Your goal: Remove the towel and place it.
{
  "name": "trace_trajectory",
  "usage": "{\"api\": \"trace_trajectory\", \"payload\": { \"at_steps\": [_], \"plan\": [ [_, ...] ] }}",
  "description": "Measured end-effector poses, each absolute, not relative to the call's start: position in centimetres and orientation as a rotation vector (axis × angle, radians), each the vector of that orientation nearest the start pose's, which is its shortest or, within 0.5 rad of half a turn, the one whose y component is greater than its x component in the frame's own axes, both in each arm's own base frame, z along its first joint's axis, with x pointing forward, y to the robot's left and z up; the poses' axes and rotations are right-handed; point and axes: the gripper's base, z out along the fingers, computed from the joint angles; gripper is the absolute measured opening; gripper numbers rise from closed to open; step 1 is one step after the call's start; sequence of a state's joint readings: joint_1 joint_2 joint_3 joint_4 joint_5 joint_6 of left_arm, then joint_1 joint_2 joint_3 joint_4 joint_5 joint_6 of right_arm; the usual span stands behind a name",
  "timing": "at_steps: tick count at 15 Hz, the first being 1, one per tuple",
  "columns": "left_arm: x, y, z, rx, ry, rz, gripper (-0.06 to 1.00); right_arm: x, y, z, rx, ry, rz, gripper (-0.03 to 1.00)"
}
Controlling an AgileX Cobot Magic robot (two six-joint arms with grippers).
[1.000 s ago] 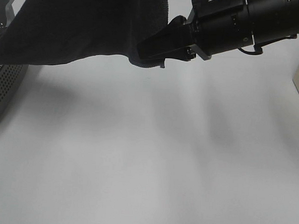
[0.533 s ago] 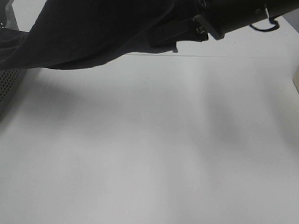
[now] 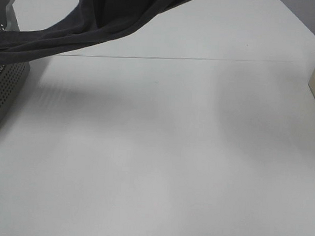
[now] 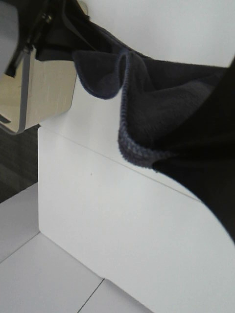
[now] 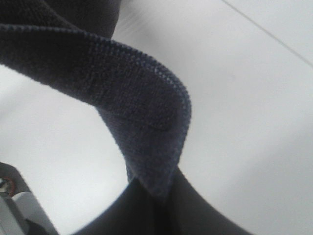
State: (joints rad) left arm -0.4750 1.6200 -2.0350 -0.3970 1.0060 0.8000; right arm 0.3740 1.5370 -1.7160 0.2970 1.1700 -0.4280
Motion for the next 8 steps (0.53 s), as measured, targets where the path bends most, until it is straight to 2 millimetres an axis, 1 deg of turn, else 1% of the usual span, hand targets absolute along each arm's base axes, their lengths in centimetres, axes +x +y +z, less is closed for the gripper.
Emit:
{"api": "trace_trajectory", "payload": {
  "at_steps": [2, 3, 4, 6, 8],
  "plan": [
    [29.2, -18.0, 51.0, 1.139, 1.576, -0.219, 0.00, 29.1, 13.1, 45.4, -0.906, 2.197, 0.220, 0.01],
    [29.5, -18.0, 51.4, 1.109, 1.540, -0.184, 0.00, 29.5, 12.9, 46.5, -0.891, 2.161, 0.163, 0.01],
    [29.6, -17.9, 51.7, 1.088, 1.519, -0.170, 0.00, 29.8, 12.7, 47.1, -0.884, 2.140, 0.132, 0.01],
    [30.1, -17.7, 52.5, 1.021, 1.448, -0.114, 0.00, 30.6, 12.4, 49.1, -0.852, 2.066, 0.031, 0.01],
    [30.7, -17.5, 52.7, 0.995, 1.410, -0.040, 0.00, 32.0, 12.3, 50.5, -0.808, 1.977, -0.050, 0.01]
  ]
}}
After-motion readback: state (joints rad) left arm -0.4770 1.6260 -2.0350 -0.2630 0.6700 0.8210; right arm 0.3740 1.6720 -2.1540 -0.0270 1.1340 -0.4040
